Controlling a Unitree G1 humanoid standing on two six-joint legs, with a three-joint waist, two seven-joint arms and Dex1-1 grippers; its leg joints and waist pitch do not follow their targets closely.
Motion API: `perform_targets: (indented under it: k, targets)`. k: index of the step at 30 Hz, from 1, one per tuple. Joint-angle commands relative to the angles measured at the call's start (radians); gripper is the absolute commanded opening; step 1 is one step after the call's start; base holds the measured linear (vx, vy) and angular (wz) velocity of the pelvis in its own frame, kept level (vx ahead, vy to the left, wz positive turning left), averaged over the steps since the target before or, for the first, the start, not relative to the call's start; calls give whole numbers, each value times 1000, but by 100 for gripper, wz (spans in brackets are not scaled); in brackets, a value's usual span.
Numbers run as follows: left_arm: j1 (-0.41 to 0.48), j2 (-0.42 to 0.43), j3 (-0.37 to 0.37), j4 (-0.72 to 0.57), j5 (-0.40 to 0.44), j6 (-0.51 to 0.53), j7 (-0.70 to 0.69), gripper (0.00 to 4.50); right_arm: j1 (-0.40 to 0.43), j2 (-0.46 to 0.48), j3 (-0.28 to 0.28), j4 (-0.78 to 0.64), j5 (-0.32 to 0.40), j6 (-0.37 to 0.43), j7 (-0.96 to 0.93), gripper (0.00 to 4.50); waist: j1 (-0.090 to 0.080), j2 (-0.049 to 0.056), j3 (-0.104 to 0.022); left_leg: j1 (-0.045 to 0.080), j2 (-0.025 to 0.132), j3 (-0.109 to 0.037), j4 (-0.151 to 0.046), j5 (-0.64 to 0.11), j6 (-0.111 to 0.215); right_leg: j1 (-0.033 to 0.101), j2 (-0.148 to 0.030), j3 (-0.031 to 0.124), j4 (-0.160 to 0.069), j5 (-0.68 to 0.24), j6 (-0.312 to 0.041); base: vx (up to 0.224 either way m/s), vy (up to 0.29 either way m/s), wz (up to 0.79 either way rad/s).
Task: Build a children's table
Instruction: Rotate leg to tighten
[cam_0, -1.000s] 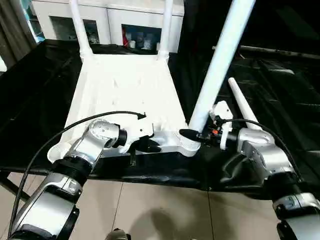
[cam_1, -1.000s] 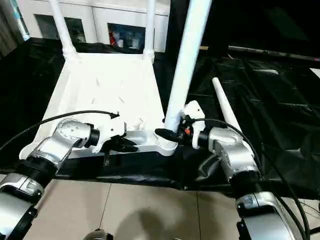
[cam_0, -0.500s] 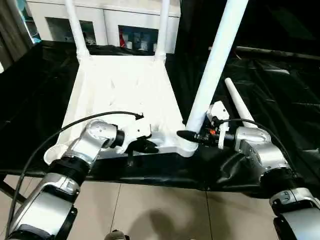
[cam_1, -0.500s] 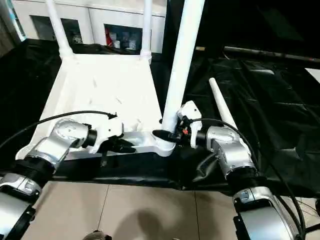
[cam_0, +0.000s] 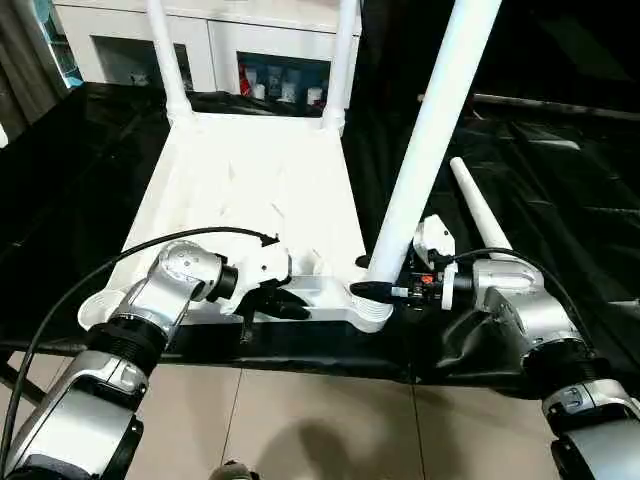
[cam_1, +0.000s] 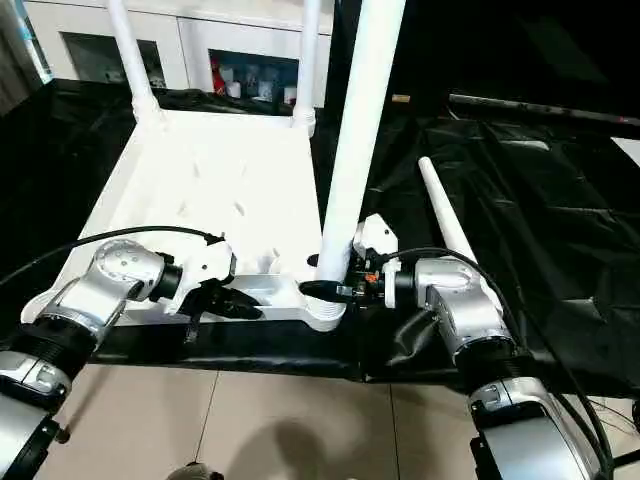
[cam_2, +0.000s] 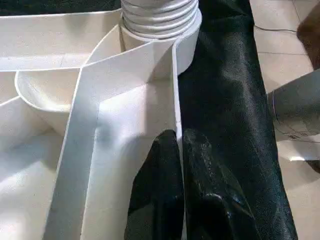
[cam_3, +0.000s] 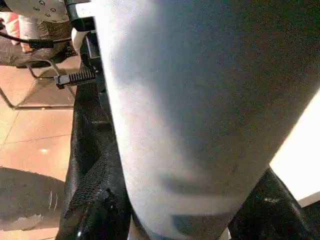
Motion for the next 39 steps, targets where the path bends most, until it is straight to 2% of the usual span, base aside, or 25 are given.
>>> perform_targets:
  k: [1,5,8,9,11,13,14,15,17,18,19,20,22,24,25,26,27,28,29,30,31,33,34,36,39]
  targets:
    - [-21,1,34,-26,-52,-40,-42,0,77,-48,44,124,-98,36,-18,191,-3,8,-63,26,35,-9,-76,-276,10,37,-83,49,-87,-268,-213,0,0,0]
    - [-28,-4,41,-13,-45,-38,-19,0,59,-26,18,189,-119,-3,-144,191,-6,8,-60,26,35,-9,-78,-297,5,35,-84,49,-91,-300,-207,0,0,0]
    - [-32,-10,48,-4,-42,-37,3,0,25,-4,-14,261,-142,-22,-317,191,-20,8,-49,33,32,-18,-84,-386,-24,27,-86,45,-105,-456,-177,0,0,0]
    - [-33,-11,49,-2,-39,-32,16,0,15,3,-25,277,-141,-19,-358,191,-28,4,-46,32,28,-24,-85,-428,-37,29,-90,40,-114,-552,-144,0,0,0]
    - [-37,-14,53,1,-34,-25,38,0,-2,20,-43,299,-135,-10,-426,191,-42,0,-47,39,28,-34,-83,-471,-41,26,-96,32,-131,-655,-101,0,0,0]
    - [-42,-17,58,5,-28,-13,65,0,-20,39,-62,321,-127,2,-498,191,-48,7,-47,39,29,-38,-87,-478,-47,25,-96,29,-130,-651,-104,0,0,0]
    - [-47,-19,59,7,-17,-3,95,0,-36,56,-73,338,-121,14,-548,191,-60,5,-48,32,30,-43,-93,-492,-49,32,-92,22,-130,-618,-106,0,0,0]
    - [-53,-21,57,7,-1,19,131,0,-52,73,-82,357,-116,26,-597,191,-64,4,-48,32,31,-45,-94,-500,-50,31,-92,21,-129,-609,-110,0,0,0]
    - [-58,-25,56,-4,17,64,181,0,-80,98,-91,391,-110,40,-676,191,-69,8,-44,47,29,-44,-90,-540,-54,18,-93,17,-137,-624,-117,0,0,0]
    - [-54,-33,64,-34,14,125,211,0,-104,122,-100,424,-100,50,-738,191,-72,11,-44,50,29,-46,-87,-557,-56,20,-95,9,-140,-629,-116,0,0,0]
    - [-54,-33,64,-34,14,126,211,0,-105,122,-100,424,-100,50,-739,191,-76,11,-43,44,30,-48,-90,-564,-56,26,-95,4,-140,-621,-114,-37,36,-19]
    - [-50,-39,70,-56,10,168,231,0,-122,138,-106,447,-93,57,-781,191,-84,15,-45,35,35,-56,-100,-597,-67,40,-97,-13,-136,-593,-105,-31,49,-24]
    - [-27,-49,74,-132,26,257,294,0,-164,180,-120,490,-78,72,-865,191,-94,21,-44,40,41,-63,-108,-653,-80,37,-97,-21,-130,-526,-128,-30,44,-21]
    - [1,-60,72,-220,73,361,383,0,-201,221,-129,522,-72,86,-929,191,-103,15,-42,35,40,-67,-112,-679,-85,43,-99,-27,-128,-506,-127,-19,27,-18]
    - [18,-70,73,-272,88,421,411,0,-213,234,-128,532,-73,88,-948,191,-103,16,-41,40,40,-66,-111,-684,-87,40,-101,-25,-132,-512,-126,0,0,0]
    - [34,-80,73,-321,98,480,436,0,-225,246,-127,542,-75,89,-966,191,-102,5,-38,56,37,-61,-100,-683,-84,25,-106,-26,-142,-553,-121,0,0,0]
    - [42,-85,71,-347,102,500,442,0,-230,251,-127,546,-75,90,-972,191,-105,7,-35,61,30,-59,-91,-675,-72,19,-108,-32,-158,-608,-101,0,0,0]
    - [47,-88,70,-361,104,511,445,0,-233,254,-127,549,-76,90,-975,191,-108,-1,-33,49,29,-63,-92,-656,-64,30,-110,-41,-161,-642,-78,0,0,0]
    - [68,-109,61,-440,107,576,463,0,-248,267,-124,563,-84,92,-996,191,-112,3,-33,45,35,-67,-98,-674,-69,38,-108,-46,-158,-628,-67,0,0,0]
    - [74,-115,58,-460,106,594,467,0,-251,270,-125,566,-85,93,-1000,191,-114,-3,-33,45,37,-67,-101,-685,-68,40,-106,-49,-156,-613,-66,0,0,0]
    - [79,-122,55,-479,104,612,472,0,-254,272,-126,569,-86,93,-1003,191,-115,1,-32,47,39,-68,-102,-703,-67,40,-105,-55,-154,-600,-67,0,0,0]
    - [93,-137,38,-543,97,669,493,0,-264,279,-125,583,-91,90,-1012,191,-119,-1,-30,46,43,-70,-108,-733,-74,41,-109,-51,-146,-566,-80,0,0,0]
    - [96,-144,36,-555,89,683,496,0,-265,280,-125,585,-92,89,-1008,191,-121,-7,-28,50,36,-67,-100,-712,-68,34,-114,-53,-158,-601,-73,0,0,0]
    - [105,-154,27,-590,84,711,502,0,-267,283,-127,590,-95,89,-1006,191,-118,-12,-30,45,29,-66,-92,-647,-60,37,-123,-51,-164,-640,-63,0,0,0]
    - [120,-166,22,-643,82,768,511,0,-272,289,-130,599,-99,87,-996,191,-114,-12,-35,33,30,-63,-94,-568,-52,39,-121,-39,-155,-591,-78,0,0,0]
